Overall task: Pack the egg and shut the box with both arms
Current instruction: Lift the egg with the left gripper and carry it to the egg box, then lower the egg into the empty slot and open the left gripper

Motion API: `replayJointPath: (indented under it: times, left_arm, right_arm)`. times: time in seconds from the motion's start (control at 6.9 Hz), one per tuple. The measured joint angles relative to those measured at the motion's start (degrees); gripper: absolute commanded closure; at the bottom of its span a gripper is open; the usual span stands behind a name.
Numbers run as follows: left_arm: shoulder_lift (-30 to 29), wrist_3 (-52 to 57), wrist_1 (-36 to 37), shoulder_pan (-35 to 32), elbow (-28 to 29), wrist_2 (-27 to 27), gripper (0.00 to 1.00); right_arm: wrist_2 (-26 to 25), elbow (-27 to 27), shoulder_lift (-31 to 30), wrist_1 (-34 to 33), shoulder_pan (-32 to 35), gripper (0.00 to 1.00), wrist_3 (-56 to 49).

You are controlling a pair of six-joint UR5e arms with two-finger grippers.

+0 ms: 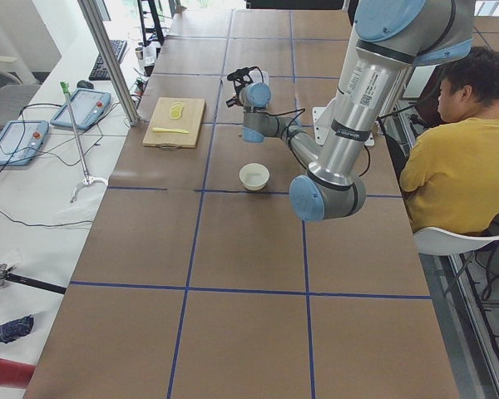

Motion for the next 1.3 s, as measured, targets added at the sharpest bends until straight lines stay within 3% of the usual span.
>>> replayJointPath:
  times: [0.29,0.58,1.3]
  left_arm:
    - [-6.9,2.66,-6.03,7.53,8.14,8.55,1.0]
    - [-12.21,3.13,-6.94,11.99,14.3,13.36,0.99]
    - [-17.44,3.43,-6.96,15.87,22.42,17.63,0.86]
  right_arm:
    - [-0.04,-0.04,-0.01,0.0,0.0,0.0,-0.02]
    - [-0.05,-0.07,-0.01,0.0,0.0,0.0,-0.08]
    - [-0.05,-0.1,-0.03,0.0,0.0,0.0,-0.09]
